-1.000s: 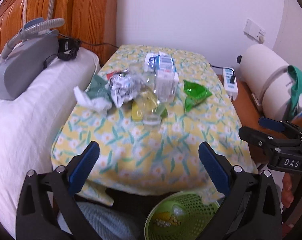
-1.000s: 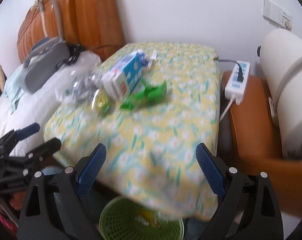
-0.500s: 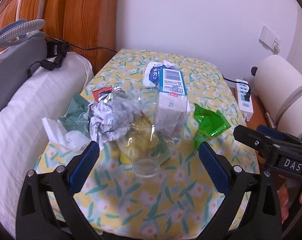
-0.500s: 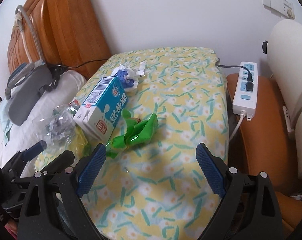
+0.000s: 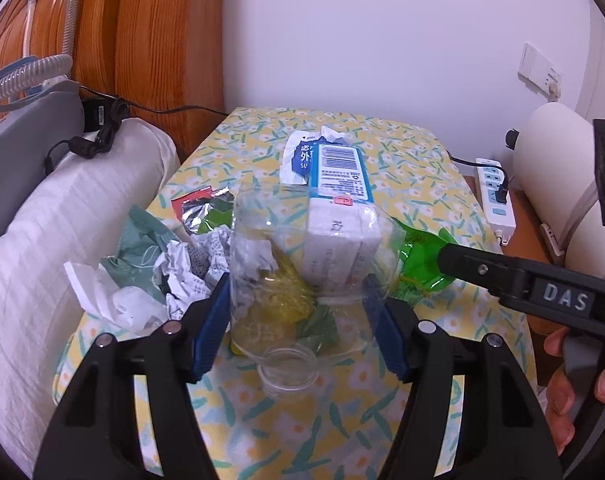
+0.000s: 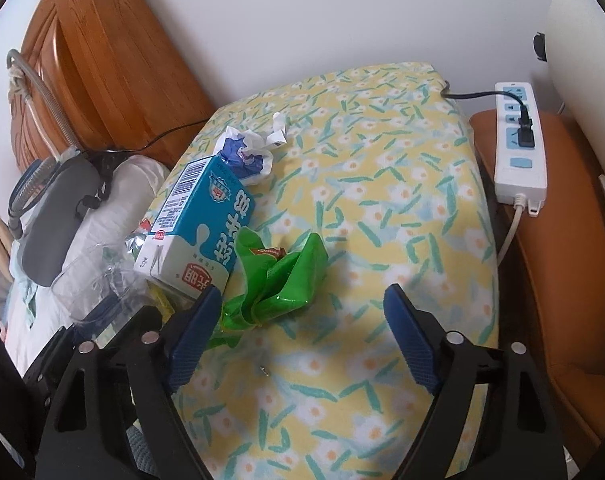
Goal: Collect trash
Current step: 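Grasp the clear plastic bottle with the left tool while the right tool grasps the green wrapper, then lower both tools over the wastebasket and open them to drop the bottle and wrapper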
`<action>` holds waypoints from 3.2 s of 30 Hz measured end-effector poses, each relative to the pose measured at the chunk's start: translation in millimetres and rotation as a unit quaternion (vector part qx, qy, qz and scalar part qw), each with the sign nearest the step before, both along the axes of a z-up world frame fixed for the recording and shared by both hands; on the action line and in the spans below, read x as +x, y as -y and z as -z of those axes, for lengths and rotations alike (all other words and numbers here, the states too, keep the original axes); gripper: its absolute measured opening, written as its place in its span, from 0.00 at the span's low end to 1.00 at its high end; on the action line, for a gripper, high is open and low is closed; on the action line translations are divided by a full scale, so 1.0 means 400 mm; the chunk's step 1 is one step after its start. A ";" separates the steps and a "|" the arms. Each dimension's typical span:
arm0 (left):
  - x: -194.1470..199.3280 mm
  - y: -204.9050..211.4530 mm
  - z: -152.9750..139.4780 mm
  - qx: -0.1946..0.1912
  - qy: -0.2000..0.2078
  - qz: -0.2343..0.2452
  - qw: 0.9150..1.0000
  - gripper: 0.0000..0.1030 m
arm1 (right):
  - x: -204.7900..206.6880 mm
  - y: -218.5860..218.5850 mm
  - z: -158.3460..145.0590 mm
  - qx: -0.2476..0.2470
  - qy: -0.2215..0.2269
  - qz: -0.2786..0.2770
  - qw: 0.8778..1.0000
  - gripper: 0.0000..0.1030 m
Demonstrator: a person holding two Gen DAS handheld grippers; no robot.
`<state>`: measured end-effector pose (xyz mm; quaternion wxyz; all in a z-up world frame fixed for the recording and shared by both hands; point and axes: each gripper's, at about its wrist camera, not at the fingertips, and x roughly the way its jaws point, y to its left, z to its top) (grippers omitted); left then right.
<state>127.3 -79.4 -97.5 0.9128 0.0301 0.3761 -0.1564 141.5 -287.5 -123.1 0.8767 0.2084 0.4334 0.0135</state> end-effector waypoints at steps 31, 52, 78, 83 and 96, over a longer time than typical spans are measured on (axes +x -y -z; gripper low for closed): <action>-0.240 -0.067 -0.094 -0.010 -0.012 0.036 0.999 0.61 | -0.287 -0.041 -0.084 -0.053 0.035 -0.048 0.997 0.29; -0.383 -0.086 0.048 0.030 -0.091 0.080 0.992 0.61 | -0.513 -0.187 0.241 -0.103 -0.134 -0.159 0.973 0.69; -0.459 -0.025 0.114 0.054 -0.151 0.181 0.970 0.89 | -0.535 -0.069 0.158 -0.120 -0.104 -0.083 0.984 0.84; -0.442 -0.039 0.102 0.046 -0.149 0.161 0.974 0.91 | -0.534 -0.070 0.161 -0.120 -0.105 -0.083 0.984 0.84; -0.411 -0.079 0.083 0.038 -0.133 0.125 0.982 0.92 | -0.531 -0.082 0.146 -0.123 -0.098 -0.087 0.984 0.84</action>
